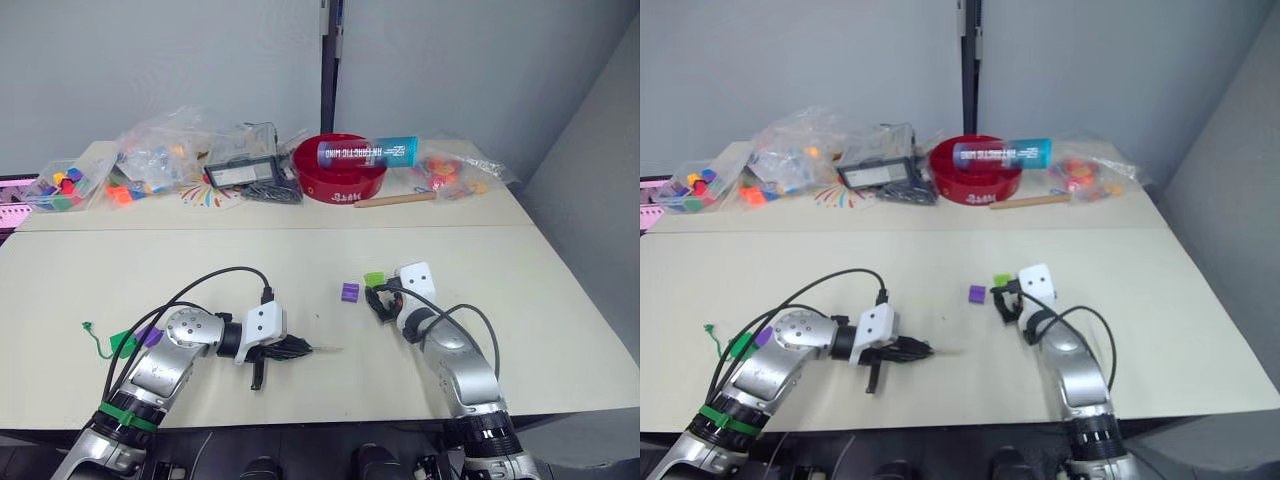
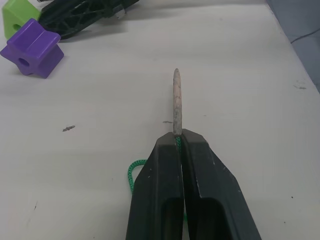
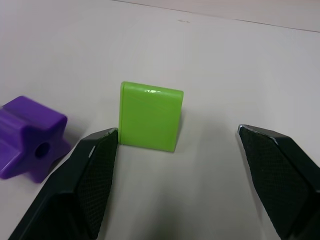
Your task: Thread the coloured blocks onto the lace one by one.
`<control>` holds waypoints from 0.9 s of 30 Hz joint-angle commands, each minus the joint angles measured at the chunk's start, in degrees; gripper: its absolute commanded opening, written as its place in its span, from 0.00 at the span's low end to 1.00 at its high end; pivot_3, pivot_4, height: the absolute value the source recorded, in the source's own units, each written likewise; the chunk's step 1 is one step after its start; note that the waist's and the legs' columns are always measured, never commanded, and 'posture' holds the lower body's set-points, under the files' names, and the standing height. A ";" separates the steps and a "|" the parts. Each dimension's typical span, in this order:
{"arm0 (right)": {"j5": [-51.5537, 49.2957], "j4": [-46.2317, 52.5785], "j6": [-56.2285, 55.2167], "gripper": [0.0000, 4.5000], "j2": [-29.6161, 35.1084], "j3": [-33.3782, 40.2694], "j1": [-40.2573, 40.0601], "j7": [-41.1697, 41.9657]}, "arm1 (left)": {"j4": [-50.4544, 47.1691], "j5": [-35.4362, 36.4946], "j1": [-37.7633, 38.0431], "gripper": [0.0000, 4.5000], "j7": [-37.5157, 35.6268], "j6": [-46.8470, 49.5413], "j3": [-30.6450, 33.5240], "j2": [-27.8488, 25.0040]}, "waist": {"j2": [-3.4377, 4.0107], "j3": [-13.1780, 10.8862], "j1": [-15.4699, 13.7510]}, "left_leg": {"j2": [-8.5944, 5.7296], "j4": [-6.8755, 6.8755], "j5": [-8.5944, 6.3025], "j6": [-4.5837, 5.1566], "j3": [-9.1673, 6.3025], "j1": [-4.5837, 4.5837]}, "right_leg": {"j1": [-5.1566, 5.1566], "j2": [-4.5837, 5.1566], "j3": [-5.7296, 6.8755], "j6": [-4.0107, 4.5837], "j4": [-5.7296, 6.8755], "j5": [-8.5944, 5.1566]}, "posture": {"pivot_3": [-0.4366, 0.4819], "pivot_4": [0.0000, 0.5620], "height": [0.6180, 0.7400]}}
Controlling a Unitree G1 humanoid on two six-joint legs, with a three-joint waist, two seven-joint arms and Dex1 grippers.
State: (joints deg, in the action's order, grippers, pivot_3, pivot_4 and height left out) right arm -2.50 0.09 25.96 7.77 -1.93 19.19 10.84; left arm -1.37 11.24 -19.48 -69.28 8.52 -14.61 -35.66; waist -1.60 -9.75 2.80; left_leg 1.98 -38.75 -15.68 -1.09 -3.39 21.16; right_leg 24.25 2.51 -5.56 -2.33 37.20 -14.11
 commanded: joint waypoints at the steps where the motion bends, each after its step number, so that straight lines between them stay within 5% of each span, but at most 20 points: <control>1: 0.94 -1.01 -2.34 0.89 -1.35 -0.85 1.72 -1.53 | -0.64 0.57 -0.11 0.00 -0.05 -1.21 1.24 -0.49 | 0.00 0.00 0.08 | 0.00 0.01 0.00 0.00 0.00 -0.01 | 0.00 0.00 0.00 0.00 0.00 0.00 | 0.48 0.27 1.00; 4: 2.26 -1.54 -2.96 0.78 -2.43 -2.21 1.68 -2.66 | -0.71 0.67 -0.02 0.00 0.00 -1.14 1.31 -0.51 | 0.00 0.00 0.24 | 0.01 0.02 0.00 0.00 -0.01 -0.01 | 0.00 0.00 0.00 0.00 0.00 0.00 | 0.48 0.27 1.00; 11: 2.54 -0.97 -2.36 0.26 -3.30 -1.25 1.19 -4.97 | -0.56 0.76 0.13 0.00 -0.12 -1.36 1.51 -0.72 | 0.00 0.00 0.66 | 0.00 0.02 0.00 0.00 -0.03 0.00 | -0.01 0.01 0.01 0.00 0.00 0.00 | 0.48 0.27 1.00; 17: 1.50 4.56 -1.37 0.25 -3.65 -0.68 -2.02 -4.92 | -0.19 0.85 0.42 0.00 -0.40 -1.82 1.61 -0.91 | 0.01 0.00 0.70 | 0.00 0.04 0.00 0.00 -0.03 0.01 | 0.00 0.01 0.01 0.00 -0.01 0.00 | 0.48 0.27 1.00; 27: 0.30 42.61 16.44 0.25 -2.92 -12.80 -24.60 -4.62 | 1.19 1.12 0.19 0.00 -1.43 -2.83 2.79 -1.64 | 0.02 0.00 0.78 | 0.01 0.10 0.00 0.00 -0.06 0.06 | 0.06 0.00 0.02 -0.01 -0.03 -0.02 | 0.48 0.27 1.00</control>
State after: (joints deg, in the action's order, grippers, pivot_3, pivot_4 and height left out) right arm -1.45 36.95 39.90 4.77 -12.09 -5.16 6.07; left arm 0.30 11.34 -18.86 -70.33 6.62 -13.06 -36.83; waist -1.58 -9.76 3.57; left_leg 2.01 -38.65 -15.69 -1.09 -3.45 21.22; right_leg 24.30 2.49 -5.54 -2.34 37.16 -14.14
